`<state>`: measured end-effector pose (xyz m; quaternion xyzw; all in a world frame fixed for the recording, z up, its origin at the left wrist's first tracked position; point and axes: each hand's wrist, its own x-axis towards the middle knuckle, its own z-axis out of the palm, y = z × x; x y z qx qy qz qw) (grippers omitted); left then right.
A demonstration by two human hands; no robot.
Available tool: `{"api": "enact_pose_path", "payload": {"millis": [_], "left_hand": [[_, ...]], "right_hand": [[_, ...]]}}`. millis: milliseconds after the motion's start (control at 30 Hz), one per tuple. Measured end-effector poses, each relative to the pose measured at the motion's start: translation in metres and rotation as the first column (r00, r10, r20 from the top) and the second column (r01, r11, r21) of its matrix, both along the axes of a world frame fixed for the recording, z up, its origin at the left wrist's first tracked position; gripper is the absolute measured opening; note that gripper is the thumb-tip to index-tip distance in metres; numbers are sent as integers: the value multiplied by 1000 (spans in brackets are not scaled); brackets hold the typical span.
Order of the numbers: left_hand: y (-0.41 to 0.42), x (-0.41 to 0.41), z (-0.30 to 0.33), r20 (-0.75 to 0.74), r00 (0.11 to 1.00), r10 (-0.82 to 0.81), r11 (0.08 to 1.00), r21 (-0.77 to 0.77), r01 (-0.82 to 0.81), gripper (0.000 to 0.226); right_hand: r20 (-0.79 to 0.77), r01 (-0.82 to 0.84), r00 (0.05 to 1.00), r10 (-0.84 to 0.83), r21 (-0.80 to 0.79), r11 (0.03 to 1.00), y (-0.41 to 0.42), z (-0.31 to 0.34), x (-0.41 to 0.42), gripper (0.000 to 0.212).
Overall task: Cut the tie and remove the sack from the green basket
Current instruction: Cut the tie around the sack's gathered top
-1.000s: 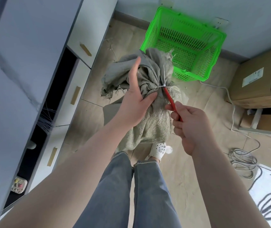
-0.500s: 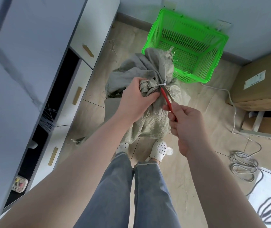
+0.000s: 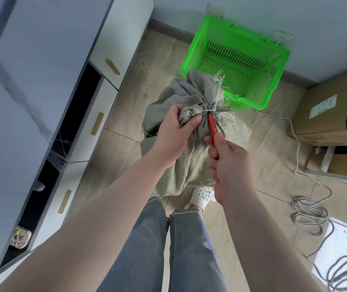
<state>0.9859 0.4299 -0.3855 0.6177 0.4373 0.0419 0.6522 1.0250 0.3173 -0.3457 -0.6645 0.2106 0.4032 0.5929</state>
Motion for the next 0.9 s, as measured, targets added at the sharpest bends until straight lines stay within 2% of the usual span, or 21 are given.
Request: {"api": "enact_pose_path", "payload": {"millis": [167, 400, 733, 900], "left_hand": [[-4, 1, 0, 1, 1000, 6, 999, 42, -6, 31], [-6, 0, 1, -10, 999, 49, 997, 66, -49, 24], [-2, -2, -1, 9, 998, 64, 997, 32, -64, 22], [-3, 1, 3, 37, 997, 70, 997, 28, -71, 19]], "right_hand": [[25, -14, 1000, 15, -31, 999, -2, 2, 0, 32], [-23, 11, 1000, -11, 7, 1000, 0, 3, -9, 33], [135, -90, 986, 95, -44, 995, 3, -2, 0, 31], [37, 31, 999, -34, 71, 997, 4, 1, -6, 30]]}}
